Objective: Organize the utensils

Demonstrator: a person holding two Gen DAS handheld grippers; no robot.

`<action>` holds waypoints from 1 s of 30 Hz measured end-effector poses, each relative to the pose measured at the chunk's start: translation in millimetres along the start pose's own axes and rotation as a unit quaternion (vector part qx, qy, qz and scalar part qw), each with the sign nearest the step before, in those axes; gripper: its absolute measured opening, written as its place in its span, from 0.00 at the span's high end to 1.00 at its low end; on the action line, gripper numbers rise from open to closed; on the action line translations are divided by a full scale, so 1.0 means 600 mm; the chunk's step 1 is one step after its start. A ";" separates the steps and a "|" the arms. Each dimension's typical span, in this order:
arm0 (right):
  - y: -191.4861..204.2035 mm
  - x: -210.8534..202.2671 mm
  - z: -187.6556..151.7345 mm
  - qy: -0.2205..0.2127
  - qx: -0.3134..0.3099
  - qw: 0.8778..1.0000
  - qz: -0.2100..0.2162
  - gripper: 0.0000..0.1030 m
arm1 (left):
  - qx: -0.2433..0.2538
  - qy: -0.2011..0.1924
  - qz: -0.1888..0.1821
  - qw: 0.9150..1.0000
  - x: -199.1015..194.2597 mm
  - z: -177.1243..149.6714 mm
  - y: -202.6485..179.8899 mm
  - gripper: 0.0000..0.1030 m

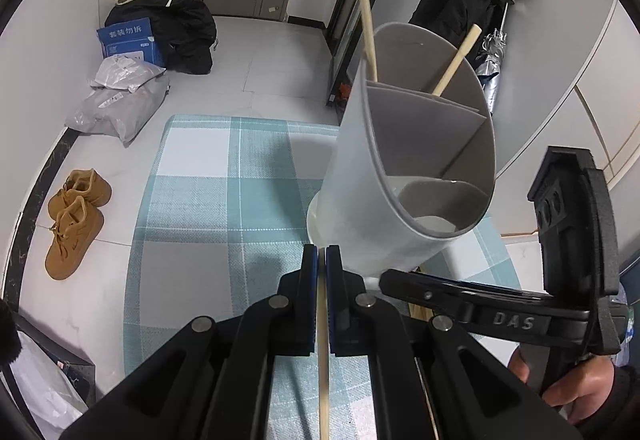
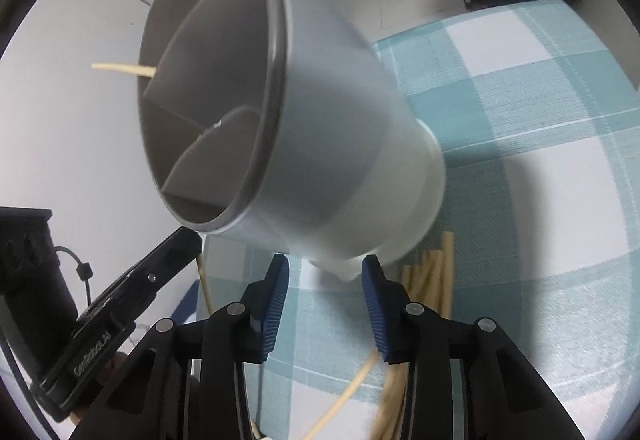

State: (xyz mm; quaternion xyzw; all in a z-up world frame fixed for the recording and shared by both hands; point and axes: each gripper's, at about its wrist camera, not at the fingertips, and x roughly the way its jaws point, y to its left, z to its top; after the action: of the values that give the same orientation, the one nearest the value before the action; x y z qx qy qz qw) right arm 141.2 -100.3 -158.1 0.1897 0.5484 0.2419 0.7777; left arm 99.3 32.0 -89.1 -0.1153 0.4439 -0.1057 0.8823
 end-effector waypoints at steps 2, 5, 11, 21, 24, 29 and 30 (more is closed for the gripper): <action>0.005 0.007 0.002 -0.004 -0.004 1.000 -0.006 0.65 | 0.001 0.000 -0.002 1.000 0.000 0.000 0.002 1.00; 0.001 0.015 0.011 -0.010 0.001 1.000 -0.004 0.66 | -0.002 0.002 -0.001 1.000 0.001 0.000 0.007 1.00; 0.006 0.034 0.043 -0.009 -0.003 1.000 -0.008 0.67 | -0.008 0.004 -0.005 1.000 0.002 0.003 0.014 1.00; -0.010 0.032 0.024 -0.003 -0.044 0.999 -0.027 0.65 | -0.011 -0.001 -0.014 1.000 -0.003 0.006 0.019 1.00; -0.017 0.010 -0.005 0.005 -0.073 0.996 -0.050 0.64 | -0.009 -0.005 -0.018 1.000 -0.007 0.007 0.016 1.00; -0.050 -0.033 -0.031 -0.005 -0.079 0.992 -0.097 0.63 | -0.005 -0.002 -0.019 1.000 -0.005 0.004 0.012 1.00; -0.055 -0.035 -0.030 -0.004 -0.076 0.992 -0.098 0.63 | -0.005 -0.002 -0.019 1.000 -0.005 0.003 0.011 1.00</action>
State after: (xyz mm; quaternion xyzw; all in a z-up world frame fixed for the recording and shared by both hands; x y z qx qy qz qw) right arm 123.6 -139.1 -166.4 0.0762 0.5417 0.2043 0.8118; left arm 99.6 39.6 -87.4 -0.1284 0.4401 -0.1201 0.8806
